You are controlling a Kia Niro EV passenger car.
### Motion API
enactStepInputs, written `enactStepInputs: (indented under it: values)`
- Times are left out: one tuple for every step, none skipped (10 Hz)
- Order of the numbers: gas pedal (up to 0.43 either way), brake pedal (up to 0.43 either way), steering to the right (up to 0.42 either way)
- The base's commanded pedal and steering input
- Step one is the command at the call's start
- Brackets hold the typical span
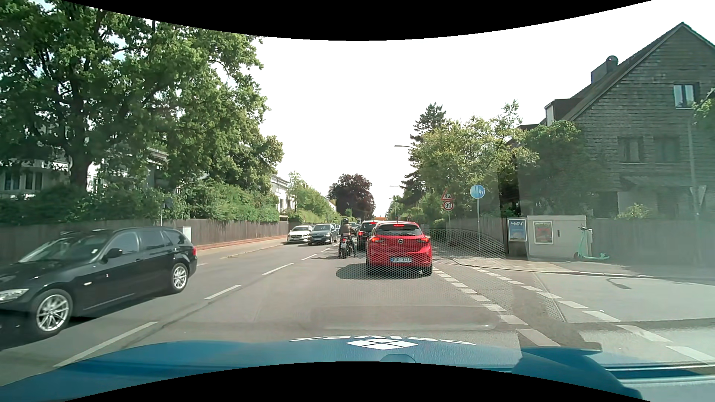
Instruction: Follow the waypoints while adhering to traffic rules and regulations
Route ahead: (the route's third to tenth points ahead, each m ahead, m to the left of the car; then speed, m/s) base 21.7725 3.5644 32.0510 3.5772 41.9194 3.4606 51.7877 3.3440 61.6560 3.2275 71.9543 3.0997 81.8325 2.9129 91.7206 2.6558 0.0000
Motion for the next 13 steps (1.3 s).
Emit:
enactStepInputs:
  values:
    - [0.0, 0.427, -0.001]
    - [0.0, 0.421, -0.001]
    - [0.0, 0.427, -0.001]
    - [0.0, 0.421, 0.0]
    - [0.0, 0.427, -0.001]
    - [0.0, 0.421, -0.001]
    - [0.0, 0.421, -0.001]
    - [0.0, 0.427, 0.0]
    - [0.0, 0.421, -0.001]
    - [0.0, 0.427, 0.0]
    - [0.0, 0.421, 0.0]
    - [0.0, 0.427, 0.0]
    - [0.0, 0.421, 0.0]
